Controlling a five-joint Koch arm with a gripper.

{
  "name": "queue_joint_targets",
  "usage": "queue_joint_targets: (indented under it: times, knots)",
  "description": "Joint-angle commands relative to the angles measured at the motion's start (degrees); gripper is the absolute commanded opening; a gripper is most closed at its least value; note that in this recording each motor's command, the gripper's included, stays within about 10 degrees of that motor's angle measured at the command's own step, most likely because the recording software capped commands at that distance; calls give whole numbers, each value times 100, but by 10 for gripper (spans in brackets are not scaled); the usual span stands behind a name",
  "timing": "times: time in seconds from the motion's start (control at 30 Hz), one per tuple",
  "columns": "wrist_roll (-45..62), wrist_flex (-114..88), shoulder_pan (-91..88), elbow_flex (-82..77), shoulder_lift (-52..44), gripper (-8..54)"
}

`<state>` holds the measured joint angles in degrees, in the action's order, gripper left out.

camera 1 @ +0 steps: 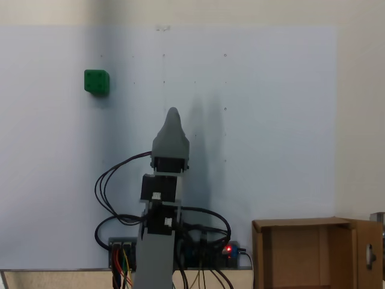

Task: Grasp a green dice and put it in the bin.

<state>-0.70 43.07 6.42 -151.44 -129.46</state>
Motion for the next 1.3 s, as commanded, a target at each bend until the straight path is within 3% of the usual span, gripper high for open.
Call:
queue_joint_targets:
  times: [0.0, 0.2, 0.87, 1.03, 1.27]
  knots:
    - [352, -921, 123, 439, -624, 423]
    - [325, -2881, 70, 1230, -624, 423]
    - [-1608, -9745, -246, 5027, -571, 422]
    - [-1898, -11151, -360, 6379, -141, 422]
    - [-2760, -13243, -1688, 6926, 756, 424]
